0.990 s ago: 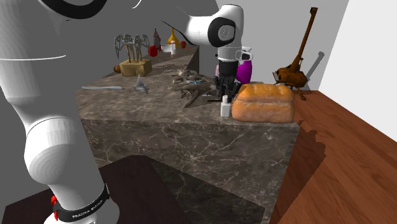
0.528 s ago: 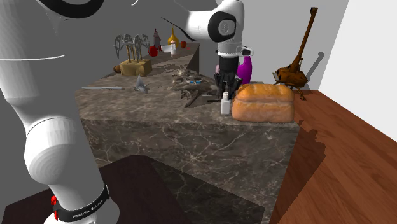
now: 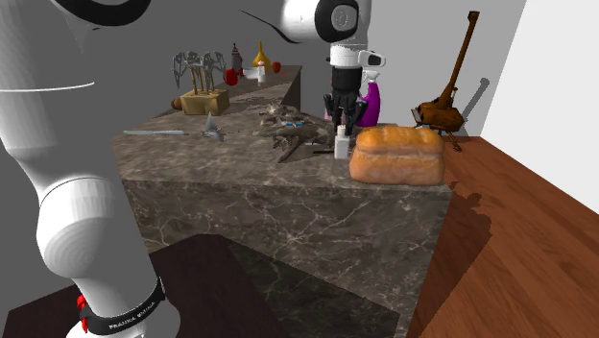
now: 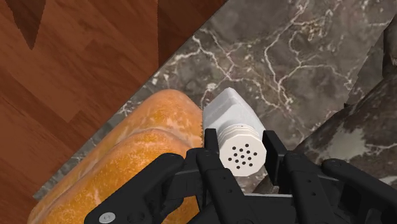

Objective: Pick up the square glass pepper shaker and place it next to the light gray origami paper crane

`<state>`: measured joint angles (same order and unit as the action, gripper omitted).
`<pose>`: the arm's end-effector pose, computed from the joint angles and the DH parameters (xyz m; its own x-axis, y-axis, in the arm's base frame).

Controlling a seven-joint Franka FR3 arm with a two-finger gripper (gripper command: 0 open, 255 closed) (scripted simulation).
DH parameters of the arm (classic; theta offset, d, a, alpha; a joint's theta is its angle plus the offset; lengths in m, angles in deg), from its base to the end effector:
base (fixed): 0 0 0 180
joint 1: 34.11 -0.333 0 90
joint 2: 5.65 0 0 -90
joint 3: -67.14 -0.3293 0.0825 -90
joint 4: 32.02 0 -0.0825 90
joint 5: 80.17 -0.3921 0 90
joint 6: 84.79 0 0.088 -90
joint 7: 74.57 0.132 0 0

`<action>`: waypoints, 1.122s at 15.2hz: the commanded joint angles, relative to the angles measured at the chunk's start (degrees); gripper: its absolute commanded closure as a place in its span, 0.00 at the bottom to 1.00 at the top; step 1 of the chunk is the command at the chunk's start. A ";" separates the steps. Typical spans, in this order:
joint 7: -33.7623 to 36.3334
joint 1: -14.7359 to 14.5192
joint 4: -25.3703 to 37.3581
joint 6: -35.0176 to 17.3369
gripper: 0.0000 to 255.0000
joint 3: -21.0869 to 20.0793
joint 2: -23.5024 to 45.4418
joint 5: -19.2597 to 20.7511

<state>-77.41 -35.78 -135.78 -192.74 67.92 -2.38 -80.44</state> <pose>0.5902 0.0098 0.4905 0.9978 0.0636 0.0162 0.0637 -0.9980 -0.0029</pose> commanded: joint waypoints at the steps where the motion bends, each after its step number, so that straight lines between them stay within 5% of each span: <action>1: 0.03 -0.01 1.13 1.45 1.00 -0.01 -0.30 0.01; 17: 0.07 0.00 14.47 14.02 1.00 0.00 0.48 0.01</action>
<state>-77.22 -35.84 -122.34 -179.58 67.86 -2.10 -80.42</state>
